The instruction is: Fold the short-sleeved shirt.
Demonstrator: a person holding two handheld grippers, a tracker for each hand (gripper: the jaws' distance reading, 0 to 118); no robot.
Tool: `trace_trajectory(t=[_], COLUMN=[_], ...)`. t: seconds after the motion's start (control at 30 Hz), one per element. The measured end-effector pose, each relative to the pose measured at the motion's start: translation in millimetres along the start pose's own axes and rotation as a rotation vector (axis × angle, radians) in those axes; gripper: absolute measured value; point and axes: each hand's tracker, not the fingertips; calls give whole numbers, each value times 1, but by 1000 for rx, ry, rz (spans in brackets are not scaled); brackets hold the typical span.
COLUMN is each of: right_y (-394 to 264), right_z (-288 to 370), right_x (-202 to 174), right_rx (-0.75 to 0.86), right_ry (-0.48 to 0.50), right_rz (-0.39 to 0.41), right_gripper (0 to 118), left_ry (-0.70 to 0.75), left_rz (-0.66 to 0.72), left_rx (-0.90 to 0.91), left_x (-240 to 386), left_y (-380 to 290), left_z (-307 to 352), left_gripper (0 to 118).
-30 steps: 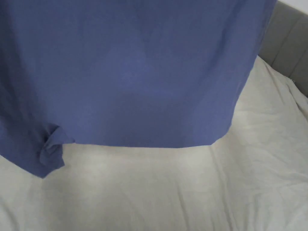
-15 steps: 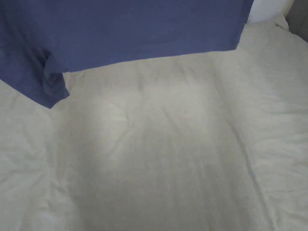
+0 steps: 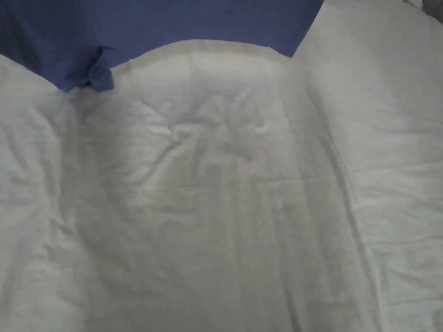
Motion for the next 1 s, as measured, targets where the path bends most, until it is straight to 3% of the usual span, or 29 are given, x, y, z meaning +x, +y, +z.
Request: trace_trajectory(t=[0.07, 0.13, 0.2, 0.47, 0.6, 0.77, 0.87, 1.0], right_y=[-9, -107, -148, -297, -349, -410, -431, -450], right_z=[3, -52, -62, -28, -10, 46, 83, 132], right_x=[1, 42, 59, 109, 140, 163, 180, 198], right_rx=[-71, -147, -207, -360, -436, -482, -471, -471], right_ry=[-10, -14, -21, -6, 14, 27, -6, 0], right_rz=[9, 0, -25, -43, 103, 112, 212, 194], right_gripper=[4, 4, 4, 4, 4, 4, 4, 4], left_ry=[-23, -41, -45, -77, -102, -134, -137, -144], left_rz=[-3, 0, 23, 84, 92, 41, 28, 11], left_rx=[-78, -165, -245, -485, -552, -587, -596, -592], left_x=[1, -1, -7, -50, -74, -93, -109, -123], left_y=[-39, -86, -129, -270, -325, -358, -367, -370], left_z=[-2, -1, 6, 89, 156, 263, 316, 381], left_gripper=[2, 2, 2, 2, 2, 2, 2, 2])
